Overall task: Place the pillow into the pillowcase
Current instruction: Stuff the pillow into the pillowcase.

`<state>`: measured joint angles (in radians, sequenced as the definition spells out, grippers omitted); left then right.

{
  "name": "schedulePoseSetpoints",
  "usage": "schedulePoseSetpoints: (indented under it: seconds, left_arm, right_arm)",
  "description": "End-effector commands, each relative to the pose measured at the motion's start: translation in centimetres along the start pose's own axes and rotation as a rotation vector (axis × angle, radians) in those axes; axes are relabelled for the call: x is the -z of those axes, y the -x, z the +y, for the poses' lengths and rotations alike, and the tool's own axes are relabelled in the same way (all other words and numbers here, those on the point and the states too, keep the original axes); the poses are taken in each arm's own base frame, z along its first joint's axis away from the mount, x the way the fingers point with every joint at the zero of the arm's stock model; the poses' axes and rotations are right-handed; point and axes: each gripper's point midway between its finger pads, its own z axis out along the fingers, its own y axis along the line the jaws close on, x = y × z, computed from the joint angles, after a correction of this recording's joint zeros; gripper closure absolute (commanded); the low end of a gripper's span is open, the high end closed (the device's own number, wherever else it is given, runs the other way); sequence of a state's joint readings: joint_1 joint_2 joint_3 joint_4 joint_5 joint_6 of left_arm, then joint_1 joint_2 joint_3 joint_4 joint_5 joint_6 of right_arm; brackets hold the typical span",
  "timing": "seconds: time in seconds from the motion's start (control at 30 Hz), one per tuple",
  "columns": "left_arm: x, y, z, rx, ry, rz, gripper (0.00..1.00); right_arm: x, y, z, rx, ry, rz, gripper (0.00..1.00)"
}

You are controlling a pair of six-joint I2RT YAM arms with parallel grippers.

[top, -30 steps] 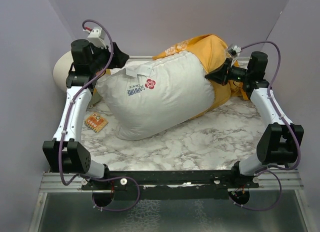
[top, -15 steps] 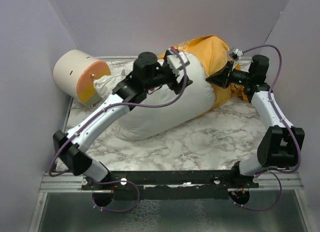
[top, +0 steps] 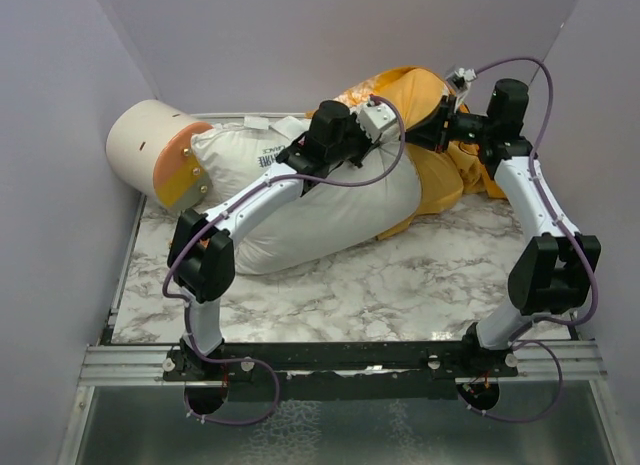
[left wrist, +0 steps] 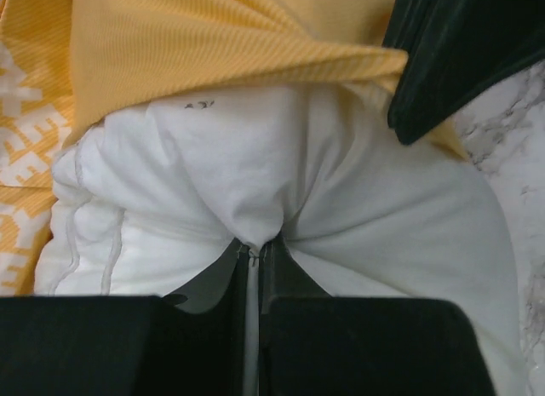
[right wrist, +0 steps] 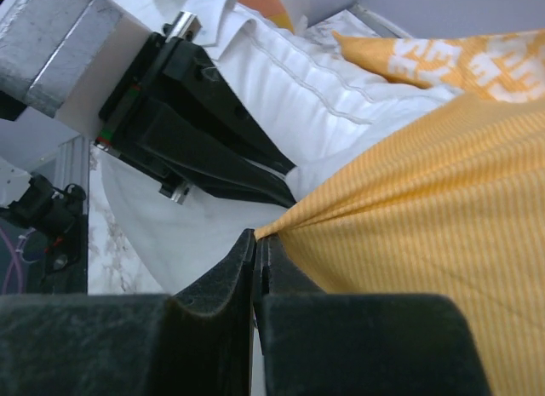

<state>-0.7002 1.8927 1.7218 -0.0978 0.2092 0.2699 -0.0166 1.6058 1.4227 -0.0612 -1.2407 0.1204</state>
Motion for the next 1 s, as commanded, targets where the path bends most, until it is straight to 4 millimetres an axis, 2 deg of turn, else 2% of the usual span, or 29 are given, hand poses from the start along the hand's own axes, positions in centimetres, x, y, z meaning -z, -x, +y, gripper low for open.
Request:
schedulePoseSetpoints:
  seconds: [0.0, 0.1, 0.27, 0.33, 0.43, 0.5, 0.57, 0.63, 0.7, 0.83, 0.97]
  left_arm:
    - [-2.2, -1.0, -5.5, 0.214, -0.276, -0.095, 1.0]
    - [-1.7, -0.2, -5.4, 0.316, -0.354, -0.18, 1.0]
    - [-0.4, 1.8, -6.6, 0.399, -0.503, -0.271, 1.0]
    - [0.0, 2.2, -7.3, 0.406, -0.533, -0.273, 1.0]
    - [1.2, 2.4, -7.1, 0.393, -0.51, -0.257, 1.0]
    - [1.7, 1.8, -6.0, 0.395, -0.439, -0.203, 0.93]
    - [2.5, 1.9, -3.8, 0.401, -0.338, -0.161, 0.78]
    - [3.7, 2.1, -1.4, 0.422, -0.241, -0.141, 0.62]
    - [5.3, 3.2, 1.0, 0.449, -0.185, -0.154, 0.54]
    - [7.4, 5.6, 4.0, 0.509, -0.148, -0.173, 0.53]
    - [5.9, 5.7, 4.7, 0.554, -0.136, -0.124, 0.55]
  right_arm:
    - [-3.3, 3.2, 6.5, 0.015, 0.209, 0.007, 0.99]
    - [-3.3, 1.7, 6.3, -0.017, 0.181, 0.015, 0.99]
    - [-3.8, -4.4, 2.9, -0.15, 0.074, 0.103, 0.99]
    - [-3.9, -6.0, 1.8, -0.177, 0.034, 0.129, 0.99]
    - [-3.4, -6.4, 0.6, -0.179, -0.002, 0.133, 0.99]
    - [-2.7, -6.1, 0.0, -0.179, -0.023, 0.123, 0.99]
    - [-1.9, -6.0, -0.4, -0.178, -0.042, 0.117, 0.99]
    - [-1.4, -6.3, -0.5, -0.177, -0.051, 0.117, 0.99]
    - [-1.0, -6.7, -0.2, -0.175, -0.055, 0.12, 0.99]
    - [-0.7, -7.6, 1.0, -0.17, -0.035, 0.122, 0.99]
    - [-0.4, -7.6, 2.3, -0.16, -0.003, 0.112, 0.99]
